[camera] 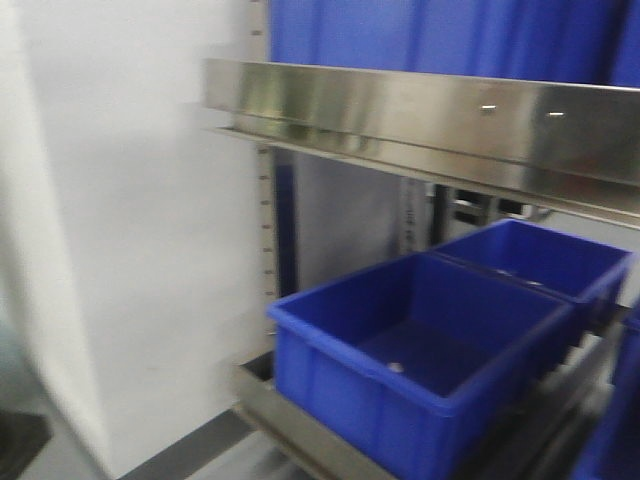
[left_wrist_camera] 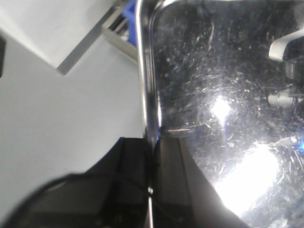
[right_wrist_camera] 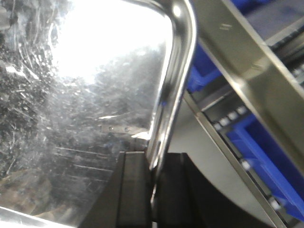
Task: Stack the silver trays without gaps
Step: 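Keep holding the tray while turning past the cone to another shelf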
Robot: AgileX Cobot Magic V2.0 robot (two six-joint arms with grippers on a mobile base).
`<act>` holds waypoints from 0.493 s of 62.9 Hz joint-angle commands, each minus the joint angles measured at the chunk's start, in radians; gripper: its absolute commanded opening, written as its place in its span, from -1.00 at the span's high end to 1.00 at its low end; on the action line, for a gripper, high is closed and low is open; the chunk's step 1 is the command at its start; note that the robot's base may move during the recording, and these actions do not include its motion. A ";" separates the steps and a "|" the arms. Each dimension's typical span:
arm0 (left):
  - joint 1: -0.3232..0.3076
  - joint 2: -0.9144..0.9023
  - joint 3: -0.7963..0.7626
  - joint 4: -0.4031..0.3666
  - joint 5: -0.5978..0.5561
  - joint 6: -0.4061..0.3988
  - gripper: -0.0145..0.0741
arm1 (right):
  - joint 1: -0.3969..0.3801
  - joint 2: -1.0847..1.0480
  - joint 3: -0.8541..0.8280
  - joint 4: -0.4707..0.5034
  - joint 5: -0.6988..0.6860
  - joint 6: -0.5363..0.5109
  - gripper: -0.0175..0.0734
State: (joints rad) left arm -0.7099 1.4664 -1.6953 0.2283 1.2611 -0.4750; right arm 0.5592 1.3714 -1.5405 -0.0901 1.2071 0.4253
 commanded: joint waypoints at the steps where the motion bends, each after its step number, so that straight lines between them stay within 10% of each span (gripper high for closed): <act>1: 0.000 -0.033 -0.037 0.028 0.015 0.008 0.78 | -0.001 -0.037 -0.029 -0.015 -0.035 -0.031 0.49; 31: 0.000 -0.033 -0.037 0.028 0.015 0.008 0.78 | -0.001 -0.037 -0.029 -0.015 -0.035 -0.031 0.49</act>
State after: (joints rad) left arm -0.7099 1.4664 -1.6953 0.2283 1.2611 -0.4750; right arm 0.5592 1.3714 -1.5405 -0.0901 1.2071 0.4253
